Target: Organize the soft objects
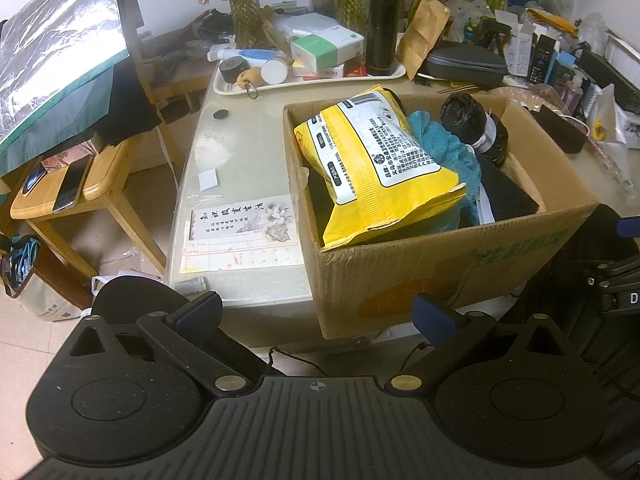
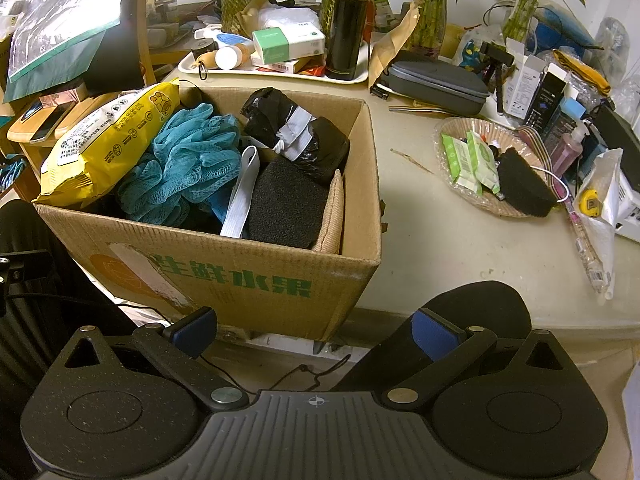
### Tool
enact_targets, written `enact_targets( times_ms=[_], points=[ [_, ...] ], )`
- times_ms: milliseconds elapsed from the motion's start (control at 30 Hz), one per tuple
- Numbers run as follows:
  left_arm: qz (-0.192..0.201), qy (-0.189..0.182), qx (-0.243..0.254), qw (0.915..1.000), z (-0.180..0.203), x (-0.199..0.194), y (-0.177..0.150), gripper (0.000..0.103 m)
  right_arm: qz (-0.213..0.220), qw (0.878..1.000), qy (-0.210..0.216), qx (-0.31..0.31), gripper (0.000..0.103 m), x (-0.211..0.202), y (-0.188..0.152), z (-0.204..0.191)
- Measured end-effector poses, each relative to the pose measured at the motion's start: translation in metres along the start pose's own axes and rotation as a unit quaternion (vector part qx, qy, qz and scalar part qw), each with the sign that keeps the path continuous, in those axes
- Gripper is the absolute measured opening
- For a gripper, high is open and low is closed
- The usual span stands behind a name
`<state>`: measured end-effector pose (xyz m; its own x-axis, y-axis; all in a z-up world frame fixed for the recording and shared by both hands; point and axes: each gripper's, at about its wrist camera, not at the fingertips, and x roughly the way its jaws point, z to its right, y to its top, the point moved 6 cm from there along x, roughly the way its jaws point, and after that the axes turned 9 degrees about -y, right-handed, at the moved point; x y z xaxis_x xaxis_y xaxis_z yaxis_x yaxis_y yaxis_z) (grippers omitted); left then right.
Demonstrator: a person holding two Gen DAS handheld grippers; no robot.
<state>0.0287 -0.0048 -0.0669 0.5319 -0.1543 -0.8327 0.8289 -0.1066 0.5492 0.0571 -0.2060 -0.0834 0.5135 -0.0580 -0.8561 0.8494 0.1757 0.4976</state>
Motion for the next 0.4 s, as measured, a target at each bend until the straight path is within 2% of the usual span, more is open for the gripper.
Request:
enact_targets(
  times_ms=[400],
  points=[
    [0.007, -0.005, 0.002, 1.0, -0.0001, -0.0028, -0.0005, 0.103, 0.0, 1.0, -0.001, 0.001, 0.103, 0.0003, -0.0012, -0.0002]
  ],
)
